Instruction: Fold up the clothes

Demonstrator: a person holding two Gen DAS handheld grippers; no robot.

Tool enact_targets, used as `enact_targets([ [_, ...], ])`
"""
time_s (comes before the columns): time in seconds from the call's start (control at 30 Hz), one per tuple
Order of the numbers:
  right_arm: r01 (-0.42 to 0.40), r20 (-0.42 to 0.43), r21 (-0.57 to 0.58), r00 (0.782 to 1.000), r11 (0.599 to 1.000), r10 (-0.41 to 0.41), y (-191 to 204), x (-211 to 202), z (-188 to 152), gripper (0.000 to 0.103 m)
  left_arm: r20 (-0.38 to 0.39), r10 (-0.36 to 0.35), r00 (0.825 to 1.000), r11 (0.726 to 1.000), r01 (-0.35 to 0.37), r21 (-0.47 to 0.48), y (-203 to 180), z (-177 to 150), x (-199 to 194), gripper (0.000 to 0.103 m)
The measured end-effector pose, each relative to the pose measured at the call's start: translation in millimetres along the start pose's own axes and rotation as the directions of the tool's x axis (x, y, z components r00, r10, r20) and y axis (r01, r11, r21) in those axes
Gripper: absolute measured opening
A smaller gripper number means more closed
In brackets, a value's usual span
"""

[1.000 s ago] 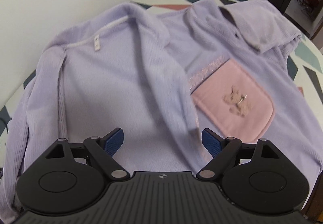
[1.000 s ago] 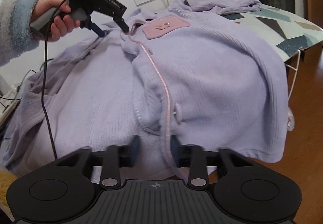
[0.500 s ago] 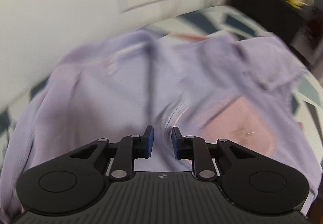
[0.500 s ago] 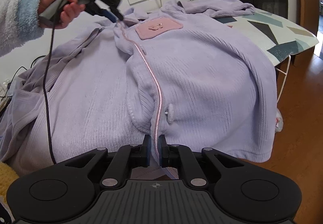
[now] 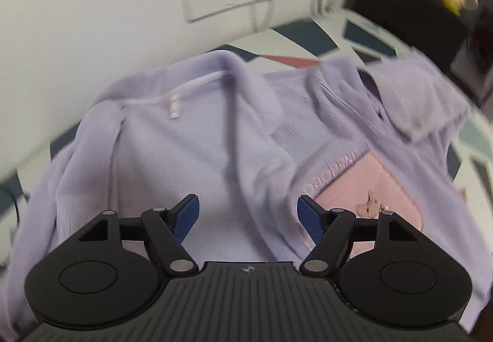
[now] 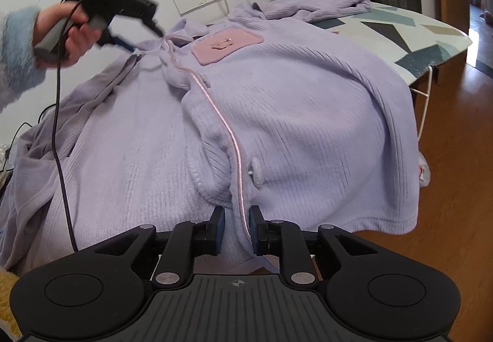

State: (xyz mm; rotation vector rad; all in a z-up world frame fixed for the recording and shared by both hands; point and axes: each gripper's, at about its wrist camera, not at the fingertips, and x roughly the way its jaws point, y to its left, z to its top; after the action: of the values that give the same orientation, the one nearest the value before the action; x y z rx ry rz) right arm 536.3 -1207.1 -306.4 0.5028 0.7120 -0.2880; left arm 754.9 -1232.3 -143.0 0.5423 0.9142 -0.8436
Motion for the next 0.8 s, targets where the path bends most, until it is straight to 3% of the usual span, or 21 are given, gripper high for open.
enact_targets([
  [0.07,0.003,-0.001,-0.011,1.000,1.000,-0.003,2,1,1,0.018,0.003,0.044,0.999,0.999,-0.044,0.030,-11,1,7,0.070],
  [0.1,0.004,0.000,-0.018,1.000,1.000,-0.004,3,1,1,0.019,0.006,0.055,0.998,0.998,-0.056,0.032,-14,2,8,0.061],
  [0.13,0.006,0.001,-0.024,1.000,1.000,-0.006,4,2,1,0.021,-0.007,0.049,0.999,0.998,-0.049,0.029,-14,1,8,0.036],
  [0.17,0.008,0.002,-0.030,1.000,1.000,-0.008,4,2,0,0.022,-0.020,0.043,0.999,0.999,-0.042,0.026,-14,1,8,0.020],
  [0.2,0.012,0.006,-0.034,1.000,0.999,-0.012,5,2,0,0.023,-0.039,0.022,0.999,0.999,-0.020,0.032,-14,0,9,0.011],
  [0.27,0.019,0.011,-0.032,1.000,0.999,-0.018,3,2,-3,0.019,-0.010,0.026,1.000,0.997,-0.025,0.079,-17,-4,4,0.010],
  [0.33,0.014,0.002,-0.002,1.000,1.000,-0.014,0,5,-5,0.007,-0.024,0.018,1.000,0.997,-0.016,0.075,-16,-2,7,0.010],
  [0.37,0.013,-0.001,0.013,1.000,1.000,-0.013,-1,6,-6,0.007,-0.030,0.013,0.999,0.997,-0.011,0.073,-15,-1,9,0.010],
  [0.43,0.022,0.005,0.023,1.000,0.999,-0.022,0,5,-5,0.006,-0.029,-0.027,0.999,0.999,0.028,0.017,-11,6,6,0.009],
  [0.5,0.091,0.026,-0.021,0.996,0.996,-0.090,2,-1,-3,0.005,0.004,-0.120,0.993,0.991,0.120,-0.066,-3,15,-4,0.009],
  [0.57,0.199,0.093,-0.037,0.976,0.979,-0.195,1,-14,-1,0.005,0.093,-0.270,0.958,0.948,0.281,-0.151,11,21,-20,0.009],
  [0.63,0.304,0.183,-0.037,0.939,0.952,-0.293,0,-32,2,0.005,0.251,-0.448,0.858,0.836,0.502,-0.222,34,17,-37,0.009],
  [0.67,0.346,0.228,-0.038,0.916,0.937,-0.330,0,-41,3,0.005,0.297,-0.497,0.815,0.785,0.569,-0.246,45,13,-40,0.009],
  [0.7,0.368,0.262,-0.051,0.902,0.928,-0.343,3,-48,3,0.005,0.313,-0.518,0.796,0.755,0.598,-0.269,54,9,-40,0.009],
  [0.77,0.401,0.317,-0.080,0.878,0.913,-0.358,8,-59,3,0.005,0.269,-0.478,0.836,0.781,0.545,-0.306,66,-1,-29,0.009],
  [0.8,0.379,0.300,-0.113,0.894,0.918,-0.332,12,-56,1,0.005,0.225,-0.445,0.867,0.803,0.498,-0.327,71,-8,-19,0.009],
])
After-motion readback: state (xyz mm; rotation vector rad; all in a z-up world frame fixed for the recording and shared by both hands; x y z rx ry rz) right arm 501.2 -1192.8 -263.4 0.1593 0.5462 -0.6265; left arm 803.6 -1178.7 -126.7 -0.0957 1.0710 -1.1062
